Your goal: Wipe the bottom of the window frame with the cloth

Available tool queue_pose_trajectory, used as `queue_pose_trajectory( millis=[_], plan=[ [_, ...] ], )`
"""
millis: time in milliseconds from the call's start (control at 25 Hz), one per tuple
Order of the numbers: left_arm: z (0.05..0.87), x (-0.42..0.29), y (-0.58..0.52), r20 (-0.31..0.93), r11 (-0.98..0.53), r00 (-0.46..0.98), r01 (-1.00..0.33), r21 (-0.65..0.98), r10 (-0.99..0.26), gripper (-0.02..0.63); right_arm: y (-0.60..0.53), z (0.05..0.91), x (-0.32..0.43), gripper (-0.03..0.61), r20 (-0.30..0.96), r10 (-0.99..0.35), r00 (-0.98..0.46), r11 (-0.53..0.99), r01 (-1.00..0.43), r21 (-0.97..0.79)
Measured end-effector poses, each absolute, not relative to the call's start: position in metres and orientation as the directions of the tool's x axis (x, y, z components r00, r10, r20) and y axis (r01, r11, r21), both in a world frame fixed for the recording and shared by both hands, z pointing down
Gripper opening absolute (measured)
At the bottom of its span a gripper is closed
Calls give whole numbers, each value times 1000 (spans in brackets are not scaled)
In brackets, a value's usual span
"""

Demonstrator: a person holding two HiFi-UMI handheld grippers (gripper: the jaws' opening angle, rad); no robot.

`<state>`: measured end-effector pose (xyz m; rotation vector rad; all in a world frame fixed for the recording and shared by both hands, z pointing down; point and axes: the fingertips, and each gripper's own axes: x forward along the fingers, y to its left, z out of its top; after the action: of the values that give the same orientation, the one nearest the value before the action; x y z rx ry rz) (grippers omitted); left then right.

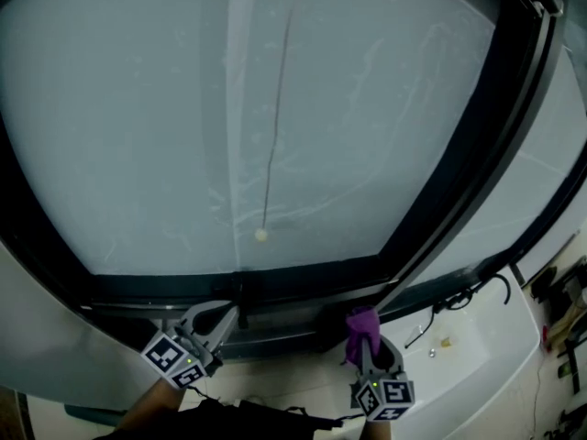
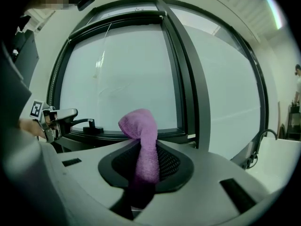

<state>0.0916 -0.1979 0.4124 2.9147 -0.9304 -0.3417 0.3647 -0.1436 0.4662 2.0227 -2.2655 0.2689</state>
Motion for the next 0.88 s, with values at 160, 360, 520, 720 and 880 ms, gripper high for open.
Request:
queue_pose_trajectory(
  millis=[160,360,520,720,880],
  plan=[
    [418,56,-193,-173,-800,781,-585,133,-600,3,-141,458,347,83,117,-987,-113,100,-989,-113],
    [420,19,-185,-182,-786,765,-599,151,-618,3,-127,457,320,81,67,-994,-85,73,-984,-163],
    [428,9,-177,-178,-791,771,-600,121,-612,3,-113,462,309,80,78,-994,-76,63,-985,-163],
    [433,12,-170,-173,-812,793,-573,110,-584,3,-101,463,307,78,92,-994,-51,36,-987,-157],
    [436,10,-169,-176,-813,793,-569,126,-583,3,-97,461,306,79,79,-996,-49,35,-986,-160]
  ],
)
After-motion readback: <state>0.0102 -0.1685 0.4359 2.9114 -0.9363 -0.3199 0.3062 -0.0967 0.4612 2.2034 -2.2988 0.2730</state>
